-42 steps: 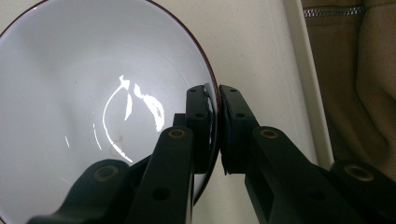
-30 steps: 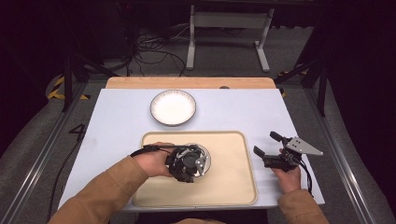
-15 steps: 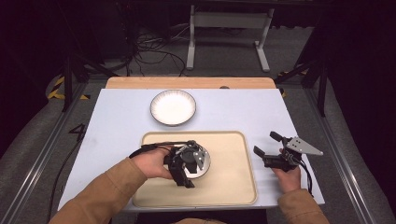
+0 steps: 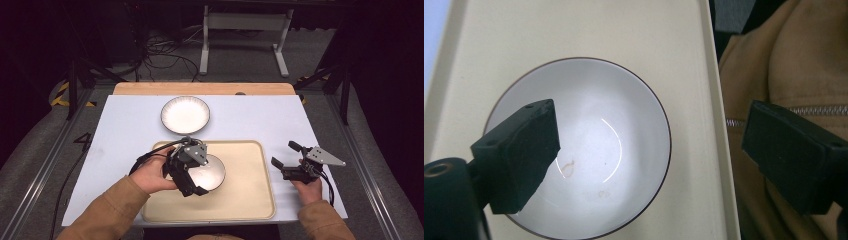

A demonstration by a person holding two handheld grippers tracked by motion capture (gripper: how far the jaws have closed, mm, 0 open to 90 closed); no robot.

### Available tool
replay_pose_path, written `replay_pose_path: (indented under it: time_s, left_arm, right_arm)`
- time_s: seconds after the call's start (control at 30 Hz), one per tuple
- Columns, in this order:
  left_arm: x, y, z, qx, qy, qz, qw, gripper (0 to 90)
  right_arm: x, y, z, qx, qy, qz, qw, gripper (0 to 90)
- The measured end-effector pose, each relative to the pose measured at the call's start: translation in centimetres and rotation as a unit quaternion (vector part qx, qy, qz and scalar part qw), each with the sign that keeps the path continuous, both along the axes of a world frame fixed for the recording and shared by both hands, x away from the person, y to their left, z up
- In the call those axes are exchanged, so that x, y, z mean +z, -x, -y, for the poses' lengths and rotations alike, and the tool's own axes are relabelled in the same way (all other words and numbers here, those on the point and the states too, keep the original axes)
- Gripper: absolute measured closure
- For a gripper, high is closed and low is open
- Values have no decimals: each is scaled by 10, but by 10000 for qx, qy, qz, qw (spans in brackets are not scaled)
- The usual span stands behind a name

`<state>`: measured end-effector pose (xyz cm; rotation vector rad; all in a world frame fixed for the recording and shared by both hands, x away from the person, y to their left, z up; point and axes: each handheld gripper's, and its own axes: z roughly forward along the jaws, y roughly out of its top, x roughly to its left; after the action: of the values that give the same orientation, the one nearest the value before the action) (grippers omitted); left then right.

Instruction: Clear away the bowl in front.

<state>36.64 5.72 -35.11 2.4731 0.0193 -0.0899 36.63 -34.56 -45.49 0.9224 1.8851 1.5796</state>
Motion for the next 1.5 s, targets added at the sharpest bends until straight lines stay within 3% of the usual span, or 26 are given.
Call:
replay_pose_path:
  time_s: [0.03, 0.17, 0.3, 0.37, 0.63, 0.93, 0.97, 1.0, 1.03, 1.07, 1.1, 1.13, 1.2, 1.33, 1.37, 1.4, 1.43, 1.5]
  left_arm:
    - [0, 0, 0, 0, 0, 0, 10000, 69]
    - [1, 1, -14, 286, 330, 14, 9990, 51]
    - [0, 5, -30, 621, 652, 58, 9959, 38]
    - [0, 6, -32, 646, 700, 70, 9954, 36]
    - [-1, 10, -61, 1151, 1173, 156, 9863, 32]
    - [-6, 9, -85, 1620, 1691, 266, 9718, 7]
    - [-6, 9, -85, 1620, 1691, 266, 9718, 8]
    - [-9, 8, -91, 1738, 1785, 240, 9682, 7]
    - [-9, 8, -91, 1738, 1785, 240, 9682, 7]
    - [-11, 7, -94, 1769, 1839, 252, 9666, 7]
    - [-13, 7, -99, 1864, 1929, 239, 9631, 5]
    - [-13, 7, -99, 1864, 1929, 239, 9631, 5]
    - [-16, 8, -107, 2037, 2054, 377, 9565, 5]
    - [-21, 12, -118, 2305, 2155, 616, 9469, 5]
    - [-21, 12, -118, 2305, 2155, 616, 9469, 4]
    - [-22, 13, -122, 2383, 2215, 682, 9431, 4]
    - [-24, 15, -127, 2520, 2319, 769, 9364, 4]
    - [-26, 17, -132, 2689, 2448, 941, 9268, 4]
  right_arm:
    - [0, 0, 0, 0, 0, 0, 10000, 18]
    - [0, 0, 0, 20, -5, -12, 10000, 17]
    - [0, 0, 0, 51, -15, -22, 10000, 17]
    - [0, 0, 0, 53, -17, -21, 10000, 16]
    - [0, -1, 1, 71, -70, -55, 9999, 15]
    - [0, -1, 1, 74, -67, -40, 9999, 11]
    - [0, -1, 1, 74, -67, -40, 9999, 11]
    - [0, -1, 2, 66, -77, -27, 9999, 7]
    - [0, -1, 2, 66, -77, -27, 9999, 7]
    - [0, -1, 2, 63, -88, -18, 9999, 6]
    - [0, 0, 2, 58, -103, -21, 9999, 5]
    - [0, 0, 2, 58, -103, -21, 9999, 5]
    - [0, 0, 2, 58, -111, -22, 9999, 5]
    - [0, 0, 2, 55, -114, -31, 9999, 5]
    - [0, 0, 2, 55, -114, -31, 9999, 5]
    - [0, 0, 2, 54, -119, -33, 9999, 5]
    - [0, 0, 2, 54, -120, -33, 9999, 5]
    - [0, 0, 2, 52, -113, -24, 9999, 5]
